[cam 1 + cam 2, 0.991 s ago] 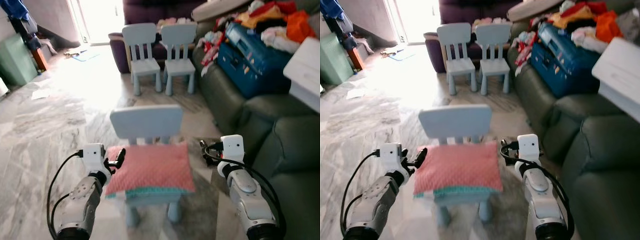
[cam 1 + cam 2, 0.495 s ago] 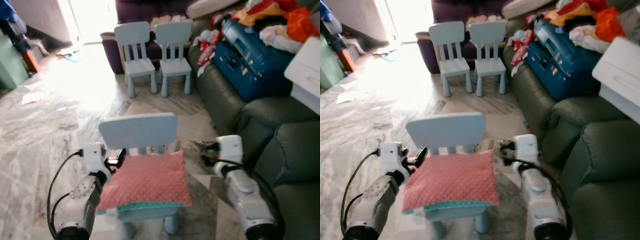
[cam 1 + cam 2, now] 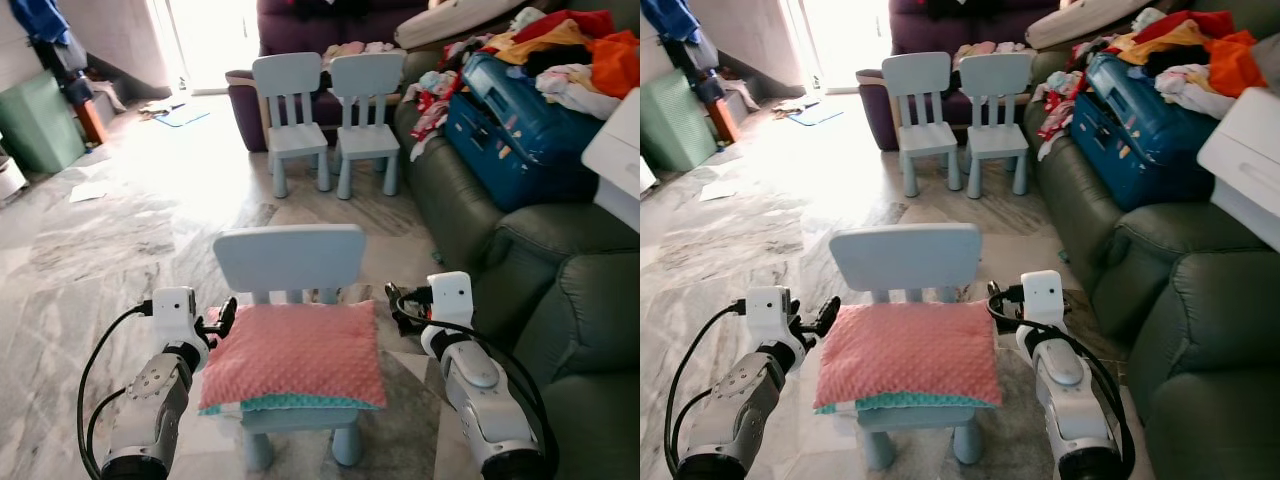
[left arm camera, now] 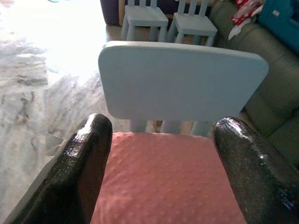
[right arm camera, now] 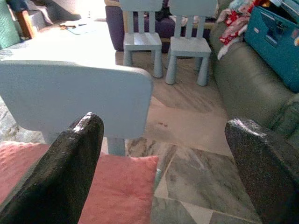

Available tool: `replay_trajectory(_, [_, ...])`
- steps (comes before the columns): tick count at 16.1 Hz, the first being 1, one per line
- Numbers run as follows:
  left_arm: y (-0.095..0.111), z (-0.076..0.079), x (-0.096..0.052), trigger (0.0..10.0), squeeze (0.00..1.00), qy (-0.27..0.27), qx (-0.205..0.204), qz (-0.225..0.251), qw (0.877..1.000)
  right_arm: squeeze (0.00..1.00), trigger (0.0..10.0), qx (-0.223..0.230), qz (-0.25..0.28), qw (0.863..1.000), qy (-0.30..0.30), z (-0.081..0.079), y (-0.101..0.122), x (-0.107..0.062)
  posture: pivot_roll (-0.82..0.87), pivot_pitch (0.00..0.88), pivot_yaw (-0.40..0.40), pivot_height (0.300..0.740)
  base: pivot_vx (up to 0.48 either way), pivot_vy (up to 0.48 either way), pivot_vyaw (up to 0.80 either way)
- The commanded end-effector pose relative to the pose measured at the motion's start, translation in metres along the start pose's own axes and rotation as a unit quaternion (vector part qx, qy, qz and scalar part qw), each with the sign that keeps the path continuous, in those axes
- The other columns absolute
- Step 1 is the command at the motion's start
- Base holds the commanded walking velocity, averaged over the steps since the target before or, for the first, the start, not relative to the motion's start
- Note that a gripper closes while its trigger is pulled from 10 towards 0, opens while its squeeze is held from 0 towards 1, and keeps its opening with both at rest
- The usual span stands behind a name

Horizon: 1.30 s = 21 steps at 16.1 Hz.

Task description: Move the pillow to the sofa

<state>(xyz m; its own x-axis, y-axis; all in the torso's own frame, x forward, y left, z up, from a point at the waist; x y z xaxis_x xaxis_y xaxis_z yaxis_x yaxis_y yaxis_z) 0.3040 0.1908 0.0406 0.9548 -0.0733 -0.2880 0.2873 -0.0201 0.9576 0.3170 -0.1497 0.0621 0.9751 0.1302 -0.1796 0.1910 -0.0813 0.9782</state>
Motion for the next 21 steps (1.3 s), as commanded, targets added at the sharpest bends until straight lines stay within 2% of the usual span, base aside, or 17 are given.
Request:
replay_trajectory(1, [0.002,-0.009,-0.001,10.0,0.0,0.021,0.021,0.004,1.0,0.0,10.0,0.008,0.008,1.0,0.004,0.001,0.004,-0.001,-0.13,0.0,0.031,0.74,0.0,0.0,0.0])
replay_trajectory(3, [-0.003,-0.021,-0.011,10.0,0.0,0.052,0.037,0.001,0.998,0.0,10.0,0.014,0.003,1.0,0.019,0.003,0.002,-0.006,-0.12,0.0,0.028,0.74,0.0,0.0,0.0])
replay_trajectory(5, [-0.008,-0.027,-0.018,10.0,0.0,0.066,0.044,-0.002,0.997,0.0,10.0,0.017,-0.001,1.0,0.025,0.006,0.0,-0.009,-0.11,0.0,0.025,0.74,0.0,0.0,0.0])
replay_trajectory(7, [-0.018,-0.039,-0.036,10.0,0.0,0.091,0.056,-0.013,0.994,0.0,10.0,0.018,-0.014,0.999,0.033,0.011,-0.008,-0.017,-0.08,0.0,0.015,0.74,0.0,0.0,0.0])
replay_trajectory(10, [-0.027,-0.048,-0.053,10.0,0.0,0.104,0.064,-0.025,0.992,0.0,10.0,0.021,-0.025,0.999,0.039,0.012,-0.014,-0.026,-0.07,0.0,0.013,0.74,0.0,0.0,0.0])
replay_trajectory(12, [-0.029,-0.047,-0.063,10.0,0.0,0.1,0.067,-0.028,0.992,0.0,10.0,0.029,-0.032,0.998,0.044,0.012,-0.018,-0.034,-0.06,0.0,0.019,0.74,0.0,0.0,0.0])
replay_trajectory(15, [-0.03,-0.045,-0.07,10.0,0.0,0.091,0.075,-0.031,0.993,0.0,10.0,0.037,-0.037,0.998,0.044,0.011,-0.021,-0.041,-0.07,0.016,0.025,0.74,0.0,0.0,0.0])
replay_trajectory(17, [-0.028,-0.045,-0.069,10.0,0.0,0.092,0.074,-0.031,0.993,0.0,10.0,0.04,-0.038,0.997,0.045,0.011,-0.021,-0.044,-0.08,0.022,0.027,0.74,0.0,0.0,0.0])
replay_trajectory(21, [-0.022,-0.035,-0.065,10.0,0.0,0.065,0.063,-0.025,0.996,0.0,10.0,0.042,-0.039,0.997,0.043,0.011,-0.02,-0.045,-0.08,0.025,0.034,0.74,0.0,0.0,0.0])
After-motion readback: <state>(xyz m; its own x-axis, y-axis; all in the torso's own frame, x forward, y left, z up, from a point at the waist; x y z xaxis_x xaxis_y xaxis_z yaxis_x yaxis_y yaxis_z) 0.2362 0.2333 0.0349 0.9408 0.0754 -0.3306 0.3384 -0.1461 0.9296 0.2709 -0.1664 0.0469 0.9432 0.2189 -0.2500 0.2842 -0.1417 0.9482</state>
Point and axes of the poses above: a point about 5 cm out from each wrist's last joint towards the gripper, its own x axis pointing out of the wrist towards the gripper, its own y axis along the axis of the wrist's last joint, z = x × y, the point moved 2 cm from there along x, pointing out of the wrist towards the gripper, and after that the axes turned 9 degrees about x, right-handed, at the moved point
